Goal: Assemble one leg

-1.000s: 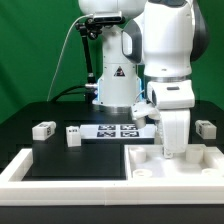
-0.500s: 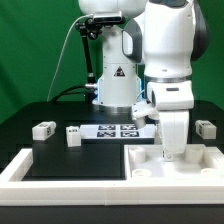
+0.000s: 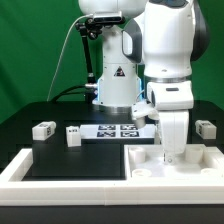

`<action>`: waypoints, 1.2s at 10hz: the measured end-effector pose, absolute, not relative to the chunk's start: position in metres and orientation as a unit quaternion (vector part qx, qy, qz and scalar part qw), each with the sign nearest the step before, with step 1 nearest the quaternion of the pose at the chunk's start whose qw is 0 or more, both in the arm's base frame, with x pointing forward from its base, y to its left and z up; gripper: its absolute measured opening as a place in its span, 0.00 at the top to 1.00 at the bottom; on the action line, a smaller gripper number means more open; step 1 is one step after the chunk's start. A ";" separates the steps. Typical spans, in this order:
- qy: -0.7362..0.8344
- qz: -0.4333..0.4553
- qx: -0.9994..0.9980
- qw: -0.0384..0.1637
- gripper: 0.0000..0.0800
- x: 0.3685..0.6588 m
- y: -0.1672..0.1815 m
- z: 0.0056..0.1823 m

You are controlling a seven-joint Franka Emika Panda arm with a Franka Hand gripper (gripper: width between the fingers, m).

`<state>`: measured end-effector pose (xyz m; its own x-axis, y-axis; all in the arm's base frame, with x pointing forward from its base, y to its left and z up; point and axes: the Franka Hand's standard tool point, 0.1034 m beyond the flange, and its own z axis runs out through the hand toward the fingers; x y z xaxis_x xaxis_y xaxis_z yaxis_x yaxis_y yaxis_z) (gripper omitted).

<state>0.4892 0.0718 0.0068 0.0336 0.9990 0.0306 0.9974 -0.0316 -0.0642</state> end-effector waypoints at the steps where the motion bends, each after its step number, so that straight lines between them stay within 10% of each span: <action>1: -0.695 0.011 -0.718 0.034 0.19 0.489 0.072 0.007; 7: -0.652 0.007 -0.758 0.008 0.19 0.467 0.086 0.055; 12: -0.560 0.001 -0.828 0.008 0.19 0.463 0.088 0.057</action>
Offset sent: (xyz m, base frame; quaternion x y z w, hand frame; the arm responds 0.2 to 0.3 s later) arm -0.0152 -0.0006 0.0337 -0.0222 -0.0316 0.0208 0.9990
